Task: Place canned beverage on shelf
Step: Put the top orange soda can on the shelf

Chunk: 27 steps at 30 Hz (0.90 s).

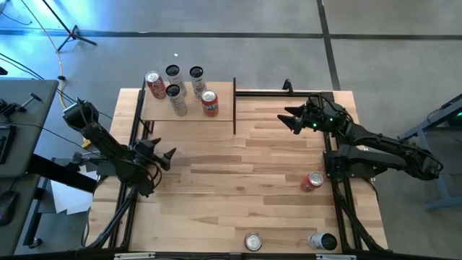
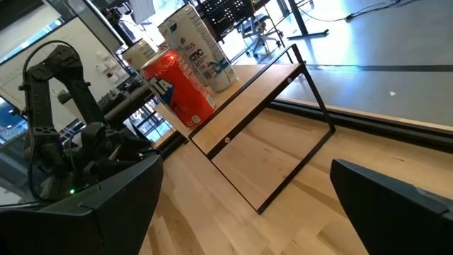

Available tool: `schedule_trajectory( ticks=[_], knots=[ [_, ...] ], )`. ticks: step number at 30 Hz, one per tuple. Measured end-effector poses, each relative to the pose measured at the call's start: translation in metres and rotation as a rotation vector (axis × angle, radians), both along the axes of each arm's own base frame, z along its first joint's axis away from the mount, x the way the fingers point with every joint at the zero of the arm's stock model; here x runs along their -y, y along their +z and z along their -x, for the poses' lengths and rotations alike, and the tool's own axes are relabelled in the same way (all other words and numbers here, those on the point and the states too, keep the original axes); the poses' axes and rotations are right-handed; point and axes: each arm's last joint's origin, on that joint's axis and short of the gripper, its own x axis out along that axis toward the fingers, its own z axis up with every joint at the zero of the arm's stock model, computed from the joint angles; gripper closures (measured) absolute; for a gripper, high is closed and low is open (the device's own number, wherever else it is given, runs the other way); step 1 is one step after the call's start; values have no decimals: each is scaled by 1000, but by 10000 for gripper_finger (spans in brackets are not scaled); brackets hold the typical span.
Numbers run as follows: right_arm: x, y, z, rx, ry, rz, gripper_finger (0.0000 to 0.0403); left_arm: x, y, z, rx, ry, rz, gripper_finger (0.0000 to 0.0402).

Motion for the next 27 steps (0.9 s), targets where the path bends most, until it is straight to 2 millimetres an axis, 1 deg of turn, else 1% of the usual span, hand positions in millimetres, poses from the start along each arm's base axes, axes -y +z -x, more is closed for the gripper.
schedule_trajectory(
  ticks=[3, 6, 8, 11, 18, 24, 27],
  knots=[
    [0, 0, 0, 0, 0, 0, 9, 7, -2, -7, 130, -23, 61, 2],
    [0, 0, 0, 0, 0, 0, 9, 15, -4, -15, 192, -67, 72, 2],
    [0, 0, 0, 0, 0, 0, 9, 16, -3, -20, 178, -94, 7, 2],
    [0, 0, 0, -1, 0, 0, 9, 16, -3, -26, 98, -117, -93, 2],
    [0, 0, 0, 0, 0, 0, 9, 25, 4, -52, 138, -117, -227, 2],
    [0, 0, 0, 0, 0, 0, 9, 33, 17, -73, 181, -94, -238, 2],
    [0, 0, 0, 0, 0, 0, 9, 34, 26, -83, 228, -77, -197, 2]
  ],
)
